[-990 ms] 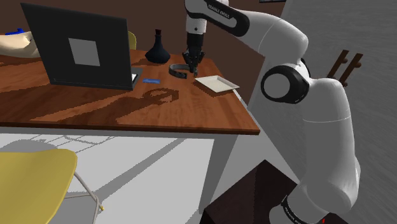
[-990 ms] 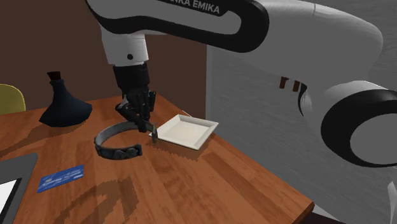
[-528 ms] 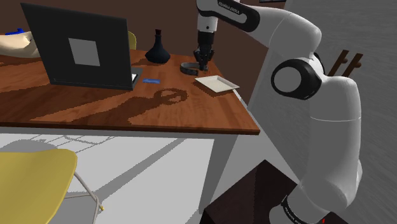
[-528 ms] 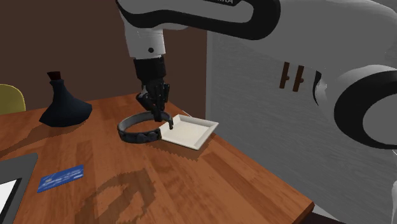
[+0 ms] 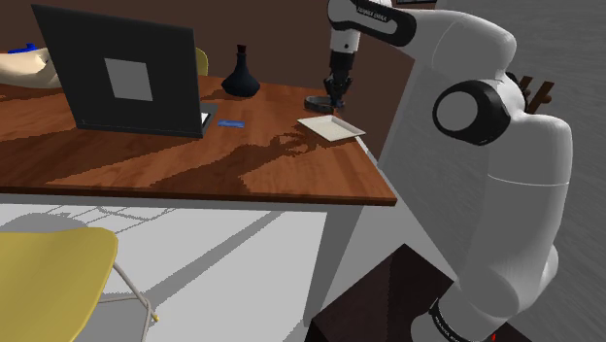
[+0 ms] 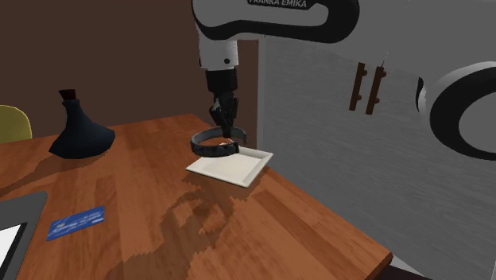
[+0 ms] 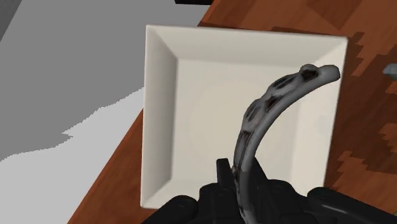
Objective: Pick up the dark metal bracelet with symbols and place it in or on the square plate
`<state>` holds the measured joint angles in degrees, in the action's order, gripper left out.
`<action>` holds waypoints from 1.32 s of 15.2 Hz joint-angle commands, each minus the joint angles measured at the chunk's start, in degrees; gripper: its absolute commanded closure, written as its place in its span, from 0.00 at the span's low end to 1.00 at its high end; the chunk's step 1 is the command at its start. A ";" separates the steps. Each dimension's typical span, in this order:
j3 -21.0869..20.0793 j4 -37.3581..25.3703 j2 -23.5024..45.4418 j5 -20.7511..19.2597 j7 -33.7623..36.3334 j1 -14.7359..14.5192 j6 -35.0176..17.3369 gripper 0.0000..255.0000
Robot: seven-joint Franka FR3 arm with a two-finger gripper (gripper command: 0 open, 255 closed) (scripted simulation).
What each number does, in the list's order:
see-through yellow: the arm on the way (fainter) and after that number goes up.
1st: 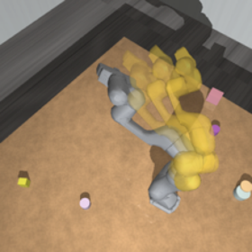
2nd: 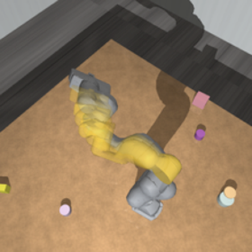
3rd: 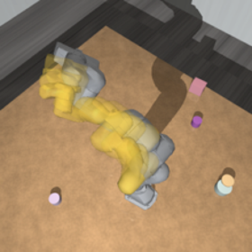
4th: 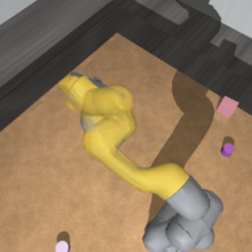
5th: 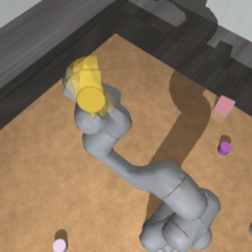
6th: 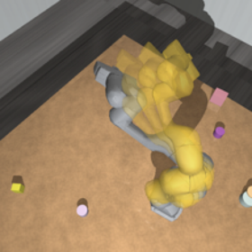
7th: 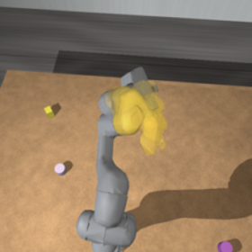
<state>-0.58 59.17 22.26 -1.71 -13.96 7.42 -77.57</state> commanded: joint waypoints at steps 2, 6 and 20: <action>1.11 0.62 -0.34 0.18 -3.89 2.81 -0.38 1.00; 1.50 5.51 -1.95 0.24 -5.08 3.72 -3.70 1.00; 1.48 17.68 -4.84 0.21 -4.82 3.70 -12.97 1.00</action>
<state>0.92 76.71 17.42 -1.52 -18.78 11.14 -90.46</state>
